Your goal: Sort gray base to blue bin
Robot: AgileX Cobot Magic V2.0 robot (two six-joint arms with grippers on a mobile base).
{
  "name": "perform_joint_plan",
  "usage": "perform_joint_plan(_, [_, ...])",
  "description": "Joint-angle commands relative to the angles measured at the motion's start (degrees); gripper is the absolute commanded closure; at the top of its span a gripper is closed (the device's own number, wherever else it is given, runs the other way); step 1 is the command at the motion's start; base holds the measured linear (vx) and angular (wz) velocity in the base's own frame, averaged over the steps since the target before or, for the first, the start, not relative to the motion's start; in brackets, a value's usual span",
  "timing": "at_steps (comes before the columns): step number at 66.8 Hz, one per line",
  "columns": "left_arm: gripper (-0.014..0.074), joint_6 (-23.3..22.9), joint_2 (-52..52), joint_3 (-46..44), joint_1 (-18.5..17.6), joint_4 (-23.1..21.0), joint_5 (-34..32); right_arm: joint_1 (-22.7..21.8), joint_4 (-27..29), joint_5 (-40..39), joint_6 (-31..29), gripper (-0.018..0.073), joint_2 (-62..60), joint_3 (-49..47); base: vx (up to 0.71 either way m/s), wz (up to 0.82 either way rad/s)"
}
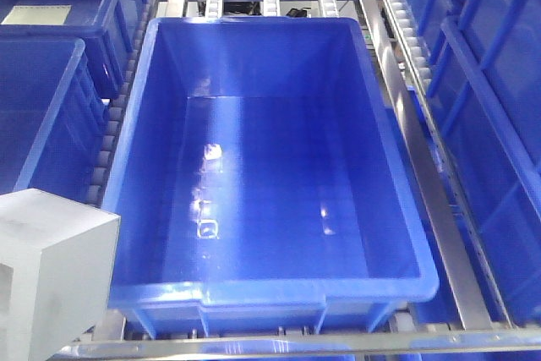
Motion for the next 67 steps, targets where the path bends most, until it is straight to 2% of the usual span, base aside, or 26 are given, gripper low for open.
perform_joint_plan(1, [0.0603, -0.3, 0.5, -1.8, -0.5, 0.0, -6.0, -0.4, -0.5, -4.6, -0.4, 0.0564, -0.4, 0.3, 0.10, 0.09])
perform_joint_plan(67, [0.0603, -0.3, 0.5, -1.8, -0.5, 0.0, -6.0, -0.4, -0.5, -4.5, -0.4, 0.0564, -0.4, 0.3, 0.08, 0.00])
